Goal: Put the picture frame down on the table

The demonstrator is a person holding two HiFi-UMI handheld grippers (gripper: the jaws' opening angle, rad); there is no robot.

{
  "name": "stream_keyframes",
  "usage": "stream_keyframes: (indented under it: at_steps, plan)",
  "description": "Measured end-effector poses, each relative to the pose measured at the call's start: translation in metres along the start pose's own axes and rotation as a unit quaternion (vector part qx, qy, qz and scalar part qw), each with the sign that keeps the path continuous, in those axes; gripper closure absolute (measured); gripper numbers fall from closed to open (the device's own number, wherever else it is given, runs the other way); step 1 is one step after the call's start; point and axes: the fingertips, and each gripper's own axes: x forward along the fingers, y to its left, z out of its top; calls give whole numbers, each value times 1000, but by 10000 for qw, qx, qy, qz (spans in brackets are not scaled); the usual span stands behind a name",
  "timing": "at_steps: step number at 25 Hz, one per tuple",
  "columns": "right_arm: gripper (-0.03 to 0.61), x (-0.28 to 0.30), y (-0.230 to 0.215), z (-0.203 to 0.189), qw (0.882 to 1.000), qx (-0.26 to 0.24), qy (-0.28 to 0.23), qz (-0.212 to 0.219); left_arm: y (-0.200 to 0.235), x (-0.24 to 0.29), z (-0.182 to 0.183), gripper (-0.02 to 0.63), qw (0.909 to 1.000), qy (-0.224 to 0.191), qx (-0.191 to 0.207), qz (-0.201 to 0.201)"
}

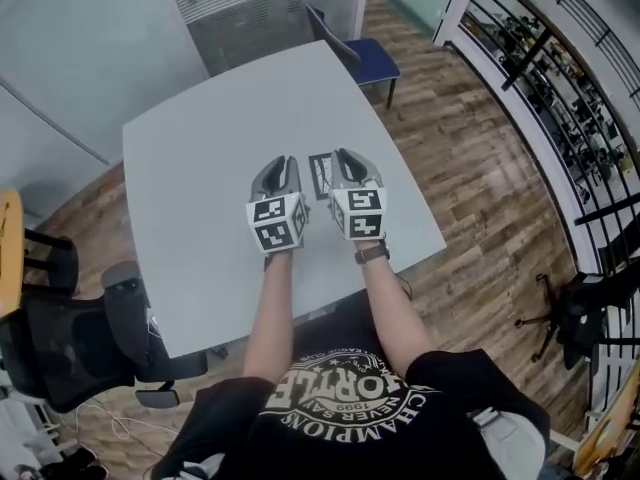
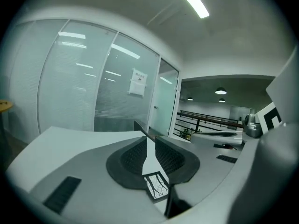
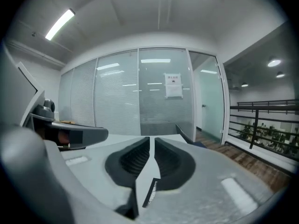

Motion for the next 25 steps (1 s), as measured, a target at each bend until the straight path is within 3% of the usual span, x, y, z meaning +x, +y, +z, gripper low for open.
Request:
stream_keyframes:
  at_steps: [5,14,25]
  plan:
    - [578,-43,26,24,9991,-136,-399,-98,-9,-55,26,577,9986,-439,302,21]
    - [580,-80,38,51,9950,-264,-918,-287,-7,-87,33,606,9969,-691,385,32]
    - [580,-96,74,49,9937,-508,-932,-365,0,-116,27,606,9966,-736,371,-59]
